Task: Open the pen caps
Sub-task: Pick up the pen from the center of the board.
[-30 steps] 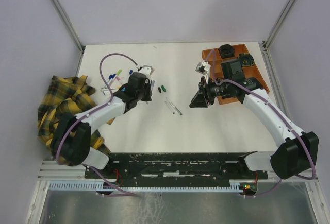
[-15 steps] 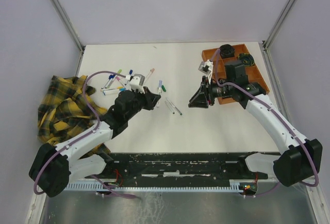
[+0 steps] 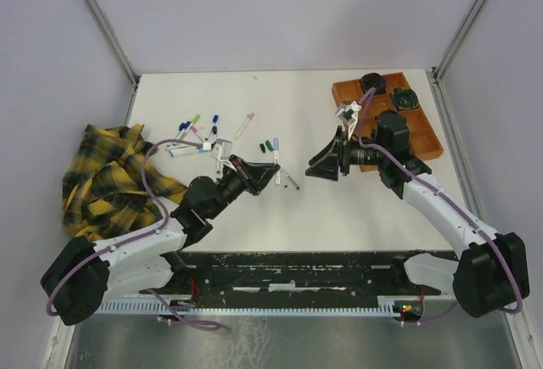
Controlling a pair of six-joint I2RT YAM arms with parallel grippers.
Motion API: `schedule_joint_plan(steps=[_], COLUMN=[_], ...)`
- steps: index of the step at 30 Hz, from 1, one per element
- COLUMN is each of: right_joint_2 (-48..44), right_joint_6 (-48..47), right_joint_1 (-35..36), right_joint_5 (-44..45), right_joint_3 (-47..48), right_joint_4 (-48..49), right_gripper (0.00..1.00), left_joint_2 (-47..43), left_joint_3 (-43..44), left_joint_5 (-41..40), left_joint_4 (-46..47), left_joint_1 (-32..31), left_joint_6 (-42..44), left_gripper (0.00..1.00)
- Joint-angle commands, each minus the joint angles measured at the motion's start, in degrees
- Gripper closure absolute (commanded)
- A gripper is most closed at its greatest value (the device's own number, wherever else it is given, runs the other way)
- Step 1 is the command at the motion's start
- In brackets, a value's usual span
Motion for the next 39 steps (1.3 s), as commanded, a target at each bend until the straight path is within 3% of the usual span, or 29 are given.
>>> schedule_joint_plan(steps=[1, 4, 8, 16, 21, 32, 39], right_joint_2=[-2.3, -3.2, -3.7, -2.8, -2.7, -2.5, -2.5], right_joint_6=[16.0, 20.1, 20.8, 18.5, 12.9, 12.6, 13.2], right_joint_1=[-0.2, 0.1, 1.8, 6.3, 8.0, 9.2, 9.2], right_joint_5=[1.0, 2.4, 2.5, 2.0, 3.5, 3.5, 2.7], right_joint_3=[-7.1, -10.7, -11.7, -11.4, -9.7, -9.4, -9.1], right_joint_4=[27.6, 36.0, 38.1, 35.3, 27.0, 27.1, 27.7], right_gripper=[0.31, 0.22, 0.21, 0.25, 0.31, 0.57, 0.81], left_joint_2=[1.5, 3.1, 5.7, 11.1, 12.8, 15.5, 17.0], left_joint_3=[-1.1, -1.9, -1.7, 0.4, 0.9, 1.8, 2.4], left_joint_5=[-3.9, -5.7, -7.7, -10.4, -10.7, -10.5, -10.1], left_joint_4=[16.6, 22.7, 28.1, 34.2, 36.0, 37.8, 38.0], left_joint_1=[-3.8, -5.8, -8.4, -12.1, -13.0, -14.7, -15.0], left_joint_6=[-4.2, -4.6, -4.4, -1.1, -1.1, -1.9, -2.4], left_gripper=[0.97, 0.97, 0.97, 0.97, 0.97, 0.97, 0.97])
